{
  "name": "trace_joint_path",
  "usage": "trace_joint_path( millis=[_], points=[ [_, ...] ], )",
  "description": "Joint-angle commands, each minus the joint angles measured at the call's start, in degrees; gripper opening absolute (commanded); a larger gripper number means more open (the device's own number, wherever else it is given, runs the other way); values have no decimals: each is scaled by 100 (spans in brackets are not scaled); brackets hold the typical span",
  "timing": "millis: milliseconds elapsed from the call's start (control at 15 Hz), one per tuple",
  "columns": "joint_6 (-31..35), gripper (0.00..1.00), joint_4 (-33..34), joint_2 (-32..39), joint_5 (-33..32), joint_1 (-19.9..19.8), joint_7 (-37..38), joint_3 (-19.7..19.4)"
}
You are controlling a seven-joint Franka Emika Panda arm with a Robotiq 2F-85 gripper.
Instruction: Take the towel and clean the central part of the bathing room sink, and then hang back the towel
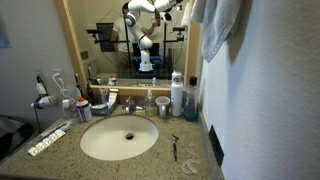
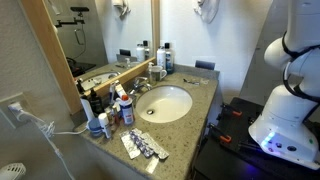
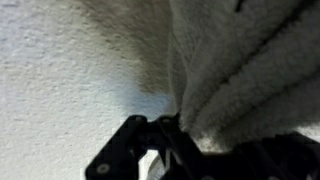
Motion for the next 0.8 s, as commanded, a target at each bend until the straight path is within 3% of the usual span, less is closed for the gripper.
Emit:
trace_joint_path(
  millis=[0, 733],
  points=[
    [478, 6, -217, 99, 458, 76, -810, -97],
    [885, 6, -436, 465, 1963, 369, -3068, -189]
  ],
)
